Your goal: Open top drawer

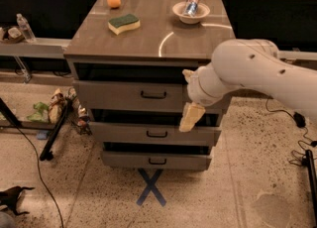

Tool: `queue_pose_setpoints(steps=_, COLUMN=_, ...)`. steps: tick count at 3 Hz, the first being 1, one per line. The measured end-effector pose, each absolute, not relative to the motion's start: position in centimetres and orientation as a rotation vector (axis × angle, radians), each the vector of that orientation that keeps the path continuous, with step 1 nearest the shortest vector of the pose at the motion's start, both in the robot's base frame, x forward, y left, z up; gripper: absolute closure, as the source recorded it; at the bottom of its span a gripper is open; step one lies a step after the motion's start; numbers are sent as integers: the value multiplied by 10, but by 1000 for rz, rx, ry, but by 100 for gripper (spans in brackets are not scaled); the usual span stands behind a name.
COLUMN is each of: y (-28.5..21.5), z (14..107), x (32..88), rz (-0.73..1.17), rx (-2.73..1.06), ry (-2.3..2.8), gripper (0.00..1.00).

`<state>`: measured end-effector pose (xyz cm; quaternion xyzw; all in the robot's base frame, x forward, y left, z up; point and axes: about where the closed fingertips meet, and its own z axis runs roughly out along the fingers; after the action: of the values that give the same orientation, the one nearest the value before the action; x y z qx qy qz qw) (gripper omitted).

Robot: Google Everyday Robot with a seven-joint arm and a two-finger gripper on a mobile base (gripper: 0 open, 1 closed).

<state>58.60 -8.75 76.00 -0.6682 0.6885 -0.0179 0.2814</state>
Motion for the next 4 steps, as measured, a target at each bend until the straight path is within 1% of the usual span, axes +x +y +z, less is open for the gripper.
queue_pose_setpoints(steps=2, y=-78, z=712, x=627, rz=1, rx=-1879, ry=1878, gripper=0)
queue_pose_setpoints(steps=4, y=-82, z=685, x=661, rz=-22, rx=-1962, ry=1903, gripper=0)
